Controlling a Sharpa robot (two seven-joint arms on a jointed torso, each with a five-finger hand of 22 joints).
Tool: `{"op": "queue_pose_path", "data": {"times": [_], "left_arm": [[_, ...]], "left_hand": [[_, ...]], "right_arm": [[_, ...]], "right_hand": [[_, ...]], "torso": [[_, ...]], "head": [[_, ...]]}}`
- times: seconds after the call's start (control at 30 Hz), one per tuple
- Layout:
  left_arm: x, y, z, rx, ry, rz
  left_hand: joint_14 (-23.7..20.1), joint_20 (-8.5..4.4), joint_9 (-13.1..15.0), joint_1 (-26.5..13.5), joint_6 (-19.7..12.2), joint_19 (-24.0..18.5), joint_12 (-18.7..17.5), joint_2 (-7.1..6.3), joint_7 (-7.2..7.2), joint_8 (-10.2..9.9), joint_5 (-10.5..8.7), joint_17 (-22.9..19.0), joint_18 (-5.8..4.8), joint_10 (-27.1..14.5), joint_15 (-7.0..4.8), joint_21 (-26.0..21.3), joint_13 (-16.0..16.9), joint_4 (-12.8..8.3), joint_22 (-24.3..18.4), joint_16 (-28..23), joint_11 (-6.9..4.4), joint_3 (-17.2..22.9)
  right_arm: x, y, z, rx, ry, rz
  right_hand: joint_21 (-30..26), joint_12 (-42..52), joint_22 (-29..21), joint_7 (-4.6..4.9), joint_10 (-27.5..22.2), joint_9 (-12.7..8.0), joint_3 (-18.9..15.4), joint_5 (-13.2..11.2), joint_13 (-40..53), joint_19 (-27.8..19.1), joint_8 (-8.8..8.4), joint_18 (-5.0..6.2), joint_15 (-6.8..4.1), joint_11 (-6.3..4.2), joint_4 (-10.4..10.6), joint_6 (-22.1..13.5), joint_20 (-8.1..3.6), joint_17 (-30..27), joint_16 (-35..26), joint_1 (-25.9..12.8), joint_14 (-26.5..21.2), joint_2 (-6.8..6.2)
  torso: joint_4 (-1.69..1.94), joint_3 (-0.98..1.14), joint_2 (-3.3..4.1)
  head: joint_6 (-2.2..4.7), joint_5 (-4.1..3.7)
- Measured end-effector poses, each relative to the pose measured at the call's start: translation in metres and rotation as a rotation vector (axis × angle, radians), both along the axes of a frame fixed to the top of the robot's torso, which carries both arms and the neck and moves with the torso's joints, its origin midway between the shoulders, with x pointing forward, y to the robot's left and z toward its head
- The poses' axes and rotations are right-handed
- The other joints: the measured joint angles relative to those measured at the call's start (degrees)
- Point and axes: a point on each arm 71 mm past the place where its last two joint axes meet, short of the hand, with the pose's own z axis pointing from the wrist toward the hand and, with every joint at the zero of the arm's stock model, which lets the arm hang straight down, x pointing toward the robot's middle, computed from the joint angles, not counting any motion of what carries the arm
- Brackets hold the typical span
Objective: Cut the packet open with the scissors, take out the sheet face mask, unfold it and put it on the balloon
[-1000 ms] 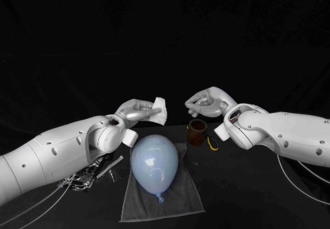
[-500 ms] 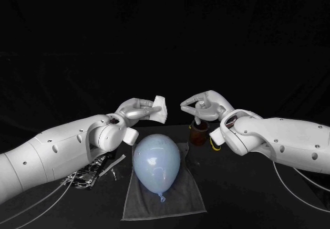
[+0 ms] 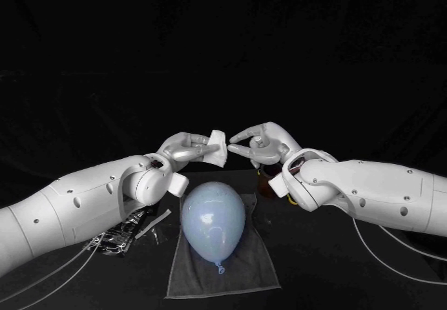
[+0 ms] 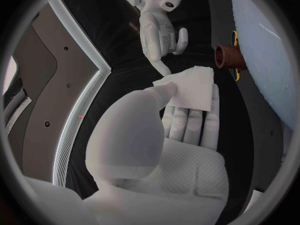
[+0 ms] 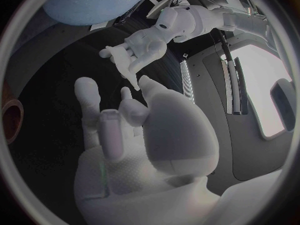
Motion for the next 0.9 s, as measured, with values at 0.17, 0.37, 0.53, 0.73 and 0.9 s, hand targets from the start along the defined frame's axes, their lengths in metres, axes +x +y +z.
{"op": "queue_pose_path", "data": {"times": [0.17,0.37,0.53,0.73,0.9], "left_arm": [[-0.001,-0.002,0.001,0.009,-0.013,-0.008],[-0.002,-0.003,0.001,0.021,-0.028,-0.016],[-0.002,-0.004,0.002,0.026,-0.036,-0.022],[-0.003,-0.006,0.002,0.029,-0.042,-0.027],[-0.003,-0.006,0.002,0.032,-0.046,-0.029]], "left_hand": [[0.0,0.0,0.03,0.0,-0.01,0.0,0.0,-0.01,-0.01,0.0,-0.03,0.0,0.0,0.0,0.0,0.26,0.0,-0.16,0.06,0.0,0.0,0.16],[0.0,0.0,0.07,-0.15,-0.09,0.0,0.0,-0.15,-0.08,0.0,-0.04,0.0,-0.01,0.0,0.0,0.26,0.0,-0.16,0.06,0.0,0.01,0.16],[-0.01,0.0,0.13,-0.15,-0.1,0.0,0.0,-0.15,-0.1,-0.01,-0.04,0.04,-0.02,-0.01,0.01,0.26,0.0,-0.16,0.09,0.0,0.01,0.16],[-0.01,0.0,0.16,-0.15,-0.11,0.0,0.0,-0.15,-0.1,-0.03,-0.04,0.04,-0.03,-0.01,0.01,0.26,-0.01,-0.16,0.15,0.0,0.01,0.16],[-0.01,0.0,0.92,-0.15,-0.13,0.0,0.0,-0.16,-0.11,-0.08,-0.05,0.03,-0.03,-0.01,0.01,0.26,-0.01,-0.16,0.15,0.0,0.01,0.16]], "right_arm": [[0.004,0.004,0.0,-0.007,-0.009,-0.013],[0.008,0.01,-0.001,-0.016,-0.009,-0.022],[0.01,0.014,-0.002,-0.021,-0.006,-0.021],[0.01,0.017,-0.003,-0.028,-0.001,-0.019],[0.008,0.019,-0.004,-0.038,-0.001,-0.008]], "right_hand": [[0.21,0.88,0.13,0.14,-0.02,0.0,-0.64,0.0,0.12,-0.62,-0.31,-0.01,0.2,0.01,0.33,-0.55,0.22,-0.13,0.2,-0.21,0.18,0.21],[0.21,1.55,-0.05,0.33,0.01,0.0,-1.13,0.0,0.12,-1.02,-0.46,-0.02,0.23,0.2,0.49,-0.74,0.22,-0.17,0.2,-0.68,0.17,0.23],[-0.05,2.0,-0.27,0.31,0.09,0.0,-1.19,0.0,0.13,-1.43,-0.45,-0.03,0.44,0.31,0.55,-1.13,0.22,-0.17,0.19,-0.68,-0.04,0.23],[-0.05,2.15,0.05,0.17,0.08,0.11,-1.57,-0.25,0.14,-1.43,-0.45,-0.05,0.45,0.32,0.47,-0.99,0.22,-0.16,0.18,-0.68,-0.05,0.23],[0.83,2.33,1.06,-0.41,-0.01,0.57,-1.57,-0.25,0.19,-1.43,0.37,-0.41,0.54,0.4,0.47,0.45,0.22,-0.12,0.53,0.21,-0.14,1.12]], "torso": [[0.01,-0.07,-0.02],[0.05,-0.07,-0.06],[0.05,-0.1,-0.08],[0.05,-0.1,-0.09],[0.02,-0.08,-0.09]], "head": [[0.12,0.01],[0.22,0.01],[0.29,0.22],[0.23,0.3],[0.35,0.34]]}}
